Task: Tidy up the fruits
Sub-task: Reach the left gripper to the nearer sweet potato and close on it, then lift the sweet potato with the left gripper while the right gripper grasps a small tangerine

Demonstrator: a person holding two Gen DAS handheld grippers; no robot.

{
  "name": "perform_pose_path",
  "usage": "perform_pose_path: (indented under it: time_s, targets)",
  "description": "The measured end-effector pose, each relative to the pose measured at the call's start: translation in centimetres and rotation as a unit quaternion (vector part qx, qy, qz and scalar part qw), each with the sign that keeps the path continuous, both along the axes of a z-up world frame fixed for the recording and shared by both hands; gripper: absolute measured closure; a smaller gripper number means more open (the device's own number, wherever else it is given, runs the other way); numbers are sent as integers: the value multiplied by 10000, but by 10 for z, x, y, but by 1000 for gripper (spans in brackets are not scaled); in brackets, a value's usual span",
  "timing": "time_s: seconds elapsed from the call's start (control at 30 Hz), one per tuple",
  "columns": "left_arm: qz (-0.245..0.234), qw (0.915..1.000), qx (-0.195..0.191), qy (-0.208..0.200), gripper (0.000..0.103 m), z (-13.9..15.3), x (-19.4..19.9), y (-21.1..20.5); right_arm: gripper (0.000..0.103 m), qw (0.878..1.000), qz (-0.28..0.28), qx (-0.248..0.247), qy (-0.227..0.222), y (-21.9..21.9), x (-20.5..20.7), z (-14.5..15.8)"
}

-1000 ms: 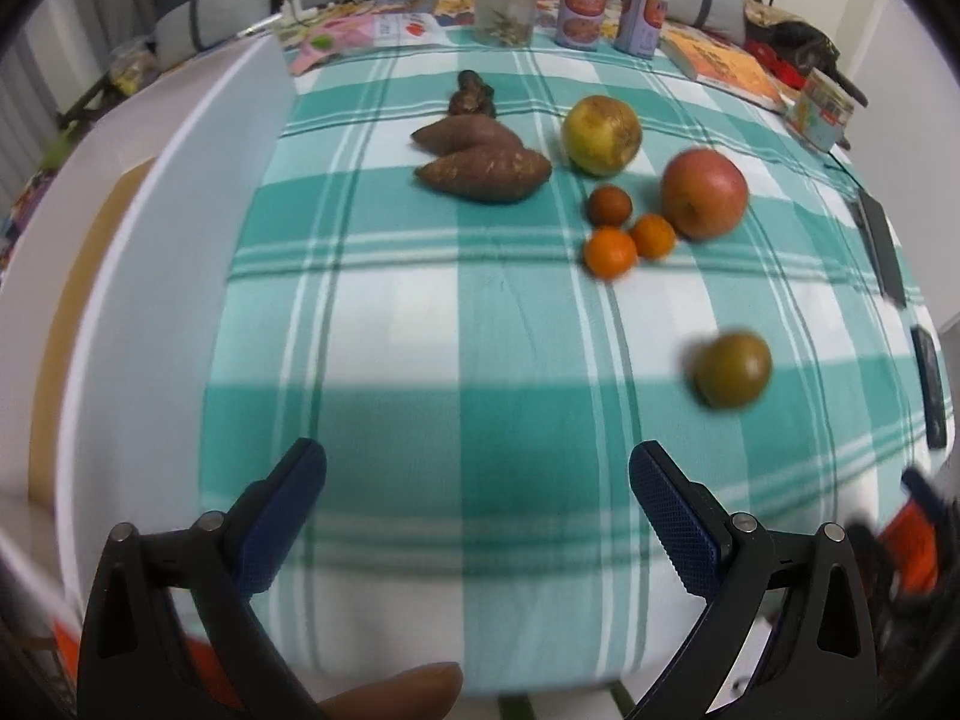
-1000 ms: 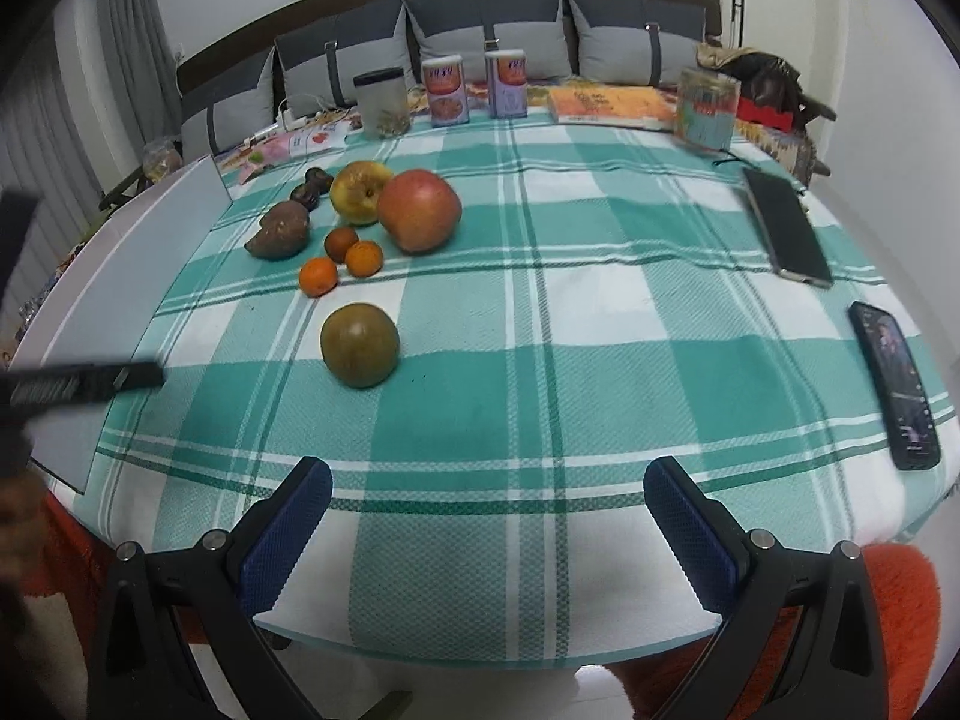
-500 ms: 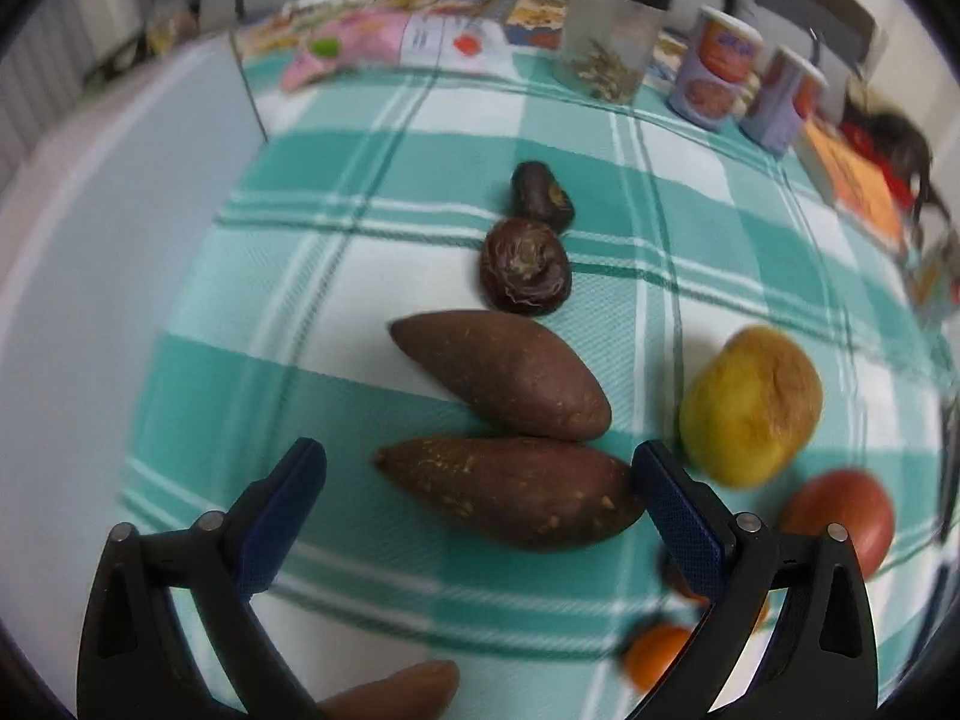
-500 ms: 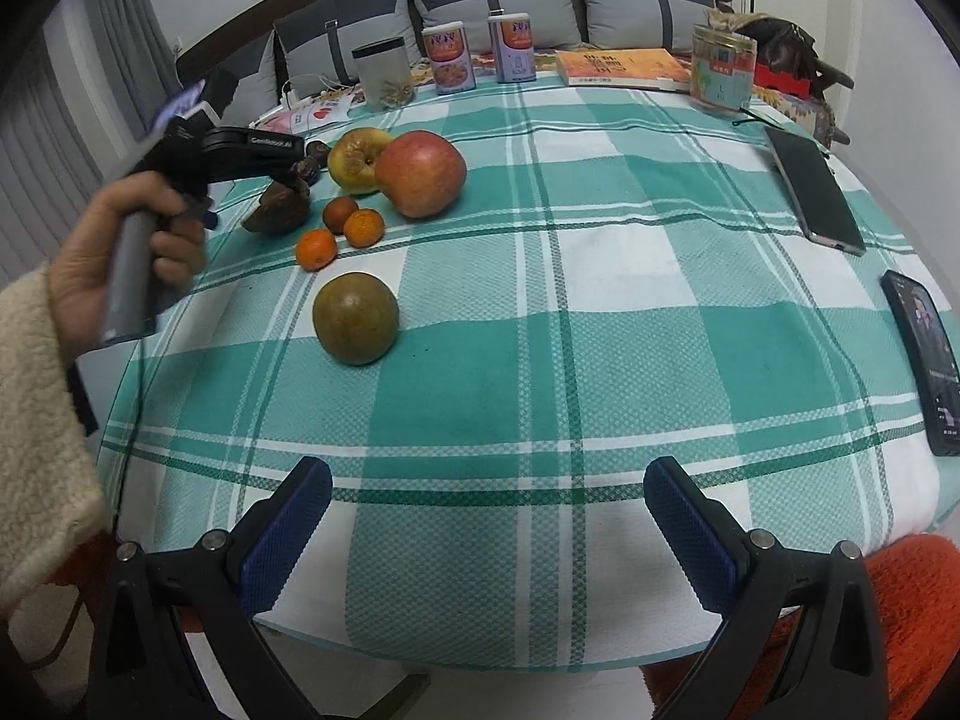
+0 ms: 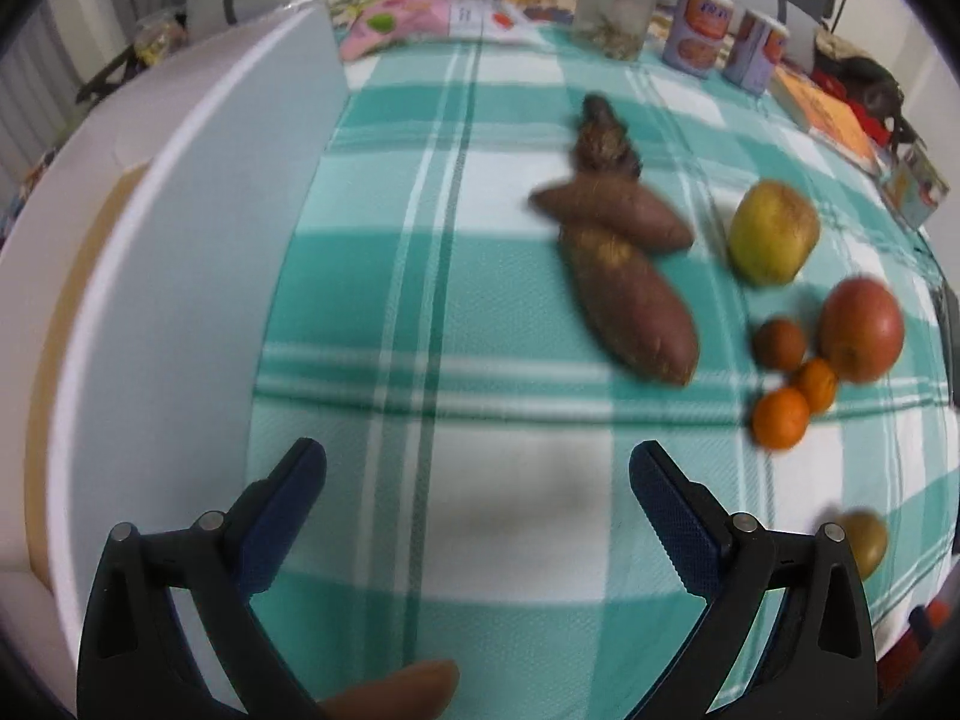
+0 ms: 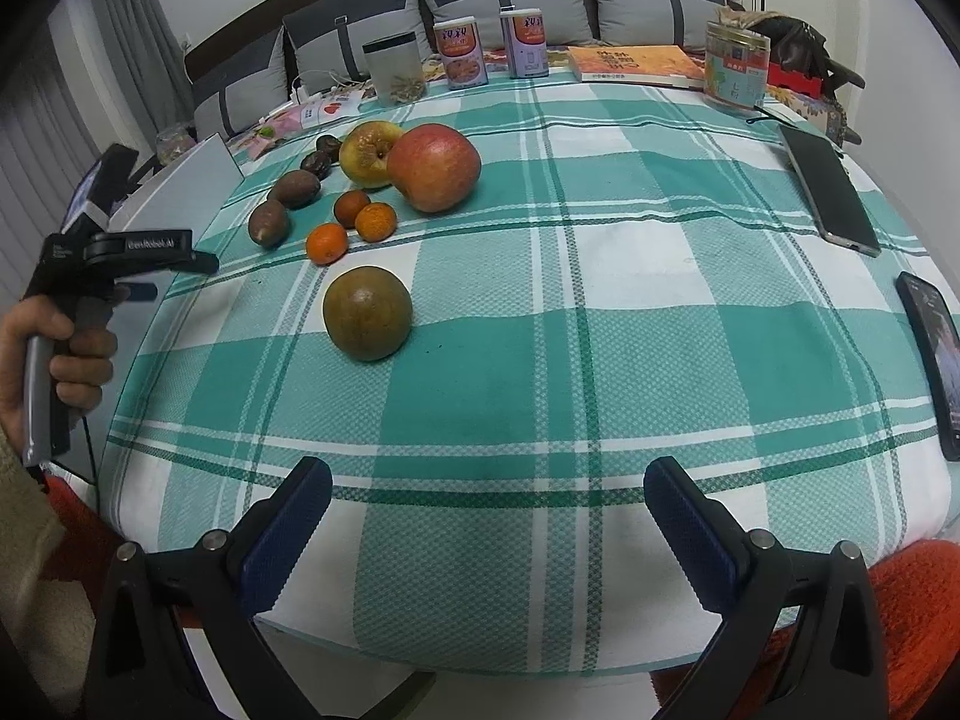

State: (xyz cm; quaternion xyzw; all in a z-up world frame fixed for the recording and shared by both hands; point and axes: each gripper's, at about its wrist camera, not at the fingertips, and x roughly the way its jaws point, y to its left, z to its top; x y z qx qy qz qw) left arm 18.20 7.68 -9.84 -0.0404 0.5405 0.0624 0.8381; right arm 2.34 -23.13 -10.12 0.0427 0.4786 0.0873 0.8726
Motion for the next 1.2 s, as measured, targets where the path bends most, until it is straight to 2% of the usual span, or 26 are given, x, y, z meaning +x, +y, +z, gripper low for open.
perform_pose_path:
  time_s: [0.13,0.27,0.33,0.4,0.47,0.6,0.7,0.77,0.8,0.83,0.87,0.9,0.97,1.1,1.2]
  targets:
    - [220,9975,-660,-76,1,1,44,-6,0,9999,8,-100,-61,2,-2,2]
    - [404,9942,-908,412,1,-27,84,-18,0,9998,-69,-131,-136,-1,-4,6]
    - [440,9944,-722,627,1,-41,90,-23,0,9998,-105,-108,-119,-4,-3,6]
    - [253,9976,-282,584,1,-44,89,-32,0,9998,-132,-73,-95,-6,-3,5]
    - [144,9980,-92,614,0,-46,88,-37,0,9999,-144,-36,-80,-7,-2,5]
    - [153,9976,-32,668,0,-47,89,-39,0,9999,-93,2,-64,-5,-2,4]
    - [153,9939,-11,1089,0,-49,101,-39,0,9999,-77,2,-86,-4,-2,5]
    - [174,9921,-6,1243,5,-48,105,-41,0,9999,-105,9,-105,-6,-2,6]
    - [89,9925,-39,1222,11,-47,105,-43,0,9998,-134,18,-111,-8,-2,6]
    - [-32,9930,-165,1168,24,-45,105,-45,0,9998,-173,37,-107,-10,-2,6]
    - [-117,9938,-102,1100,46,-41,104,-49,0,9997,-199,56,-98,-11,-2,6]
    - [-238,9944,-98,1029,58,-38,102,-53,0,9997,-228,79,-80,-13,-1,5]
    - [-370,9946,-42,965,58,-36,98,-55,0,9996,-245,102,-40,-14,0,4]
    - [-485,9937,-457,905,58,-36,72,-45,0,9997,-204,61,-113,-11,-2,7]
    - [-735,9909,-703,880,58,-36,37,-39,0,9996,-249,61,-121,-13,-2,8]
